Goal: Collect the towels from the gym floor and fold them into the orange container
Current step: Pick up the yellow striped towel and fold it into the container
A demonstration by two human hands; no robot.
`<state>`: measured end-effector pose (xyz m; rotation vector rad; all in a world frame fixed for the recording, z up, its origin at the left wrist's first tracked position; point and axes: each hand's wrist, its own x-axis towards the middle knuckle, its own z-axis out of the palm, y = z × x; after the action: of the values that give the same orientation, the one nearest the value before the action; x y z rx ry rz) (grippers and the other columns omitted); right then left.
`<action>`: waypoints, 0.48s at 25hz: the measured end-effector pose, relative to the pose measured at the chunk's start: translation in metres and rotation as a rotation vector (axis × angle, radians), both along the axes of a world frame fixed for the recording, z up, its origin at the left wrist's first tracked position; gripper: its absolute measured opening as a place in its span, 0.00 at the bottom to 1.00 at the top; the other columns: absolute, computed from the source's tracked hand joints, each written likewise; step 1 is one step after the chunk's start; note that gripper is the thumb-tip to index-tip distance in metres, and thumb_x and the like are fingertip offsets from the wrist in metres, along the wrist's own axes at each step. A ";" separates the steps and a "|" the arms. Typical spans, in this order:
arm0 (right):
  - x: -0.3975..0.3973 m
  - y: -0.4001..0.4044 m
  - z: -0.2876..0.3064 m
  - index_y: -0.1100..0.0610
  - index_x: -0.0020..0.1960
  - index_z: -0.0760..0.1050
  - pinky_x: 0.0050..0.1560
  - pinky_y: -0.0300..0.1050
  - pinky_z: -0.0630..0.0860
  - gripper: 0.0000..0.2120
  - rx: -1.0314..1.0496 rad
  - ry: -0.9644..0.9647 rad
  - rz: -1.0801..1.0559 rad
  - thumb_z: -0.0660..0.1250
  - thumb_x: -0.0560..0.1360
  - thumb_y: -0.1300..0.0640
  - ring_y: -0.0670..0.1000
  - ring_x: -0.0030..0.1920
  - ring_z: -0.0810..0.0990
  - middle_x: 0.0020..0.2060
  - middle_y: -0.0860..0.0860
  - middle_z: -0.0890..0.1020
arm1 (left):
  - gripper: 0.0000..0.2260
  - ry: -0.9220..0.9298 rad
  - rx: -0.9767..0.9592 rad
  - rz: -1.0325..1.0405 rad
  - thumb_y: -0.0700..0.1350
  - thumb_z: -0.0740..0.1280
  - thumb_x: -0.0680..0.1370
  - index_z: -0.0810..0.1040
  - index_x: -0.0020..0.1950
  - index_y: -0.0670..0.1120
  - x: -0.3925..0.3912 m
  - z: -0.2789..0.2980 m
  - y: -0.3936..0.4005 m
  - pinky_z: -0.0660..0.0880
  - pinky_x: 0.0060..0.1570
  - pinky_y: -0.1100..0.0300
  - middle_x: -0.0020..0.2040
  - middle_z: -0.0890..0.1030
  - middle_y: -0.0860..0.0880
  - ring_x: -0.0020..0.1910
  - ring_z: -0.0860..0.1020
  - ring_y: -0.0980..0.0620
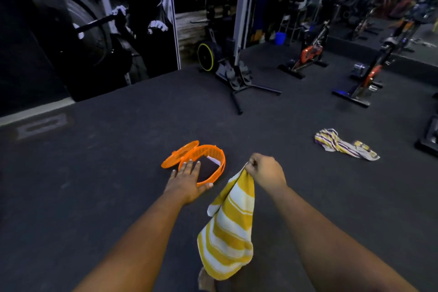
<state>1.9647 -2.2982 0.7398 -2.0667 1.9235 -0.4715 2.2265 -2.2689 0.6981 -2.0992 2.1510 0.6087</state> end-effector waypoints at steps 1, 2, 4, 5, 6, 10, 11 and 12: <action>0.000 -0.022 -0.003 0.53 0.40 0.72 0.37 0.50 0.77 0.08 -0.019 -0.007 0.010 0.66 0.74 0.50 0.57 0.38 0.79 0.34 0.50 0.79 | 0.43 0.001 -0.001 0.024 0.72 0.54 0.79 0.41 0.84 0.51 0.001 -0.004 -0.019 0.45 0.80 0.44 0.84 0.40 0.48 0.83 0.42 0.48; 0.000 -0.044 -0.006 0.54 0.40 0.73 0.37 0.50 0.78 0.08 -0.036 -0.005 0.025 0.66 0.74 0.50 0.56 0.38 0.79 0.34 0.50 0.80 | 0.43 0.007 -0.002 0.047 0.72 0.55 0.79 0.41 0.84 0.51 0.002 -0.007 -0.039 0.45 0.80 0.44 0.84 0.40 0.48 0.83 0.42 0.48; 0.001 -0.087 -0.013 0.53 0.41 0.74 0.38 0.50 0.78 0.08 -0.038 0.022 0.061 0.66 0.74 0.49 0.55 0.39 0.80 0.35 0.49 0.81 | 0.43 0.018 0.009 0.082 0.72 0.55 0.78 0.41 0.84 0.52 0.005 -0.014 -0.079 0.44 0.80 0.43 0.84 0.40 0.49 0.83 0.42 0.48; 0.002 -0.109 -0.015 0.53 0.41 0.74 0.38 0.50 0.77 0.08 -0.035 0.046 0.084 0.66 0.74 0.49 0.55 0.39 0.80 0.36 0.49 0.81 | 0.43 0.028 0.023 0.093 0.72 0.55 0.78 0.41 0.84 0.52 0.007 -0.016 -0.098 0.44 0.80 0.43 0.84 0.39 0.49 0.83 0.41 0.48; 0.003 -0.125 -0.016 0.52 0.41 0.74 0.38 0.50 0.77 0.08 -0.030 0.067 0.106 0.66 0.74 0.49 0.54 0.40 0.80 0.36 0.49 0.81 | 0.43 0.036 0.041 0.093 0.72 0.55 0.78 0.40 0.84 0.52 0.009 -0.017 -0.113 0.44 0.80 0.42 0.84 0.39 0.49 0.83 0.41 0.48; 0.014 -0.197 -0.009 0.51 0.39 0.73 0.37 0.50 0.73 0.07 -0.041 -0.004 0.188 0.66 0.74 0.52 0.51 0.39 0.77 0.39 0.48 0.77 | 0.43 0.044 0.025 0.115 0.72 0.54 0.79 0.39 0.84 0.53 0.018 -0.008 -0.178 0.44 0.80 0.43 0.84 0.39 0.49 0.83 0.41 0.48; 0.017 -0.216 -0.007 0.51 0.38 0.72 0.36 0.49 0.72 0.07 -0.056 -0.063 0.213 0.66 0.74 0.52 0.50 0.38 0.76 0.39 0.47 0.76 | 0.42 0.054 0.025 0.128 0.72 0.54 0.79 0.39 0.84 0.53 0.020 -0.004 -0.194 0.44 0.80 0.43 0.84 0.39 0.49 0.83 0.41 0.48; 0.020 -0.233 -0.005 0.49 0.37 0.72 0.36 0.49 0.71 0.06 -0.066 -0.140 0.237 0.65 0.73 0.52 0.48 0.38 0.76 0.39 0.47 0.75 | 0.42 0.057 0.022 0.135 0.72 0.54 0.79 0.39 0.84 0.53 0.021 -0.001 -0.206 0.44 0.80 0.43 0.84 0.39 0.49 0.83 0.41 0.48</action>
<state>1.9842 -2.5311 0.7352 -2.2029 1.5809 -0.6127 2.2480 -2.4754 0.6976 -2.2556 2.0332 0.7091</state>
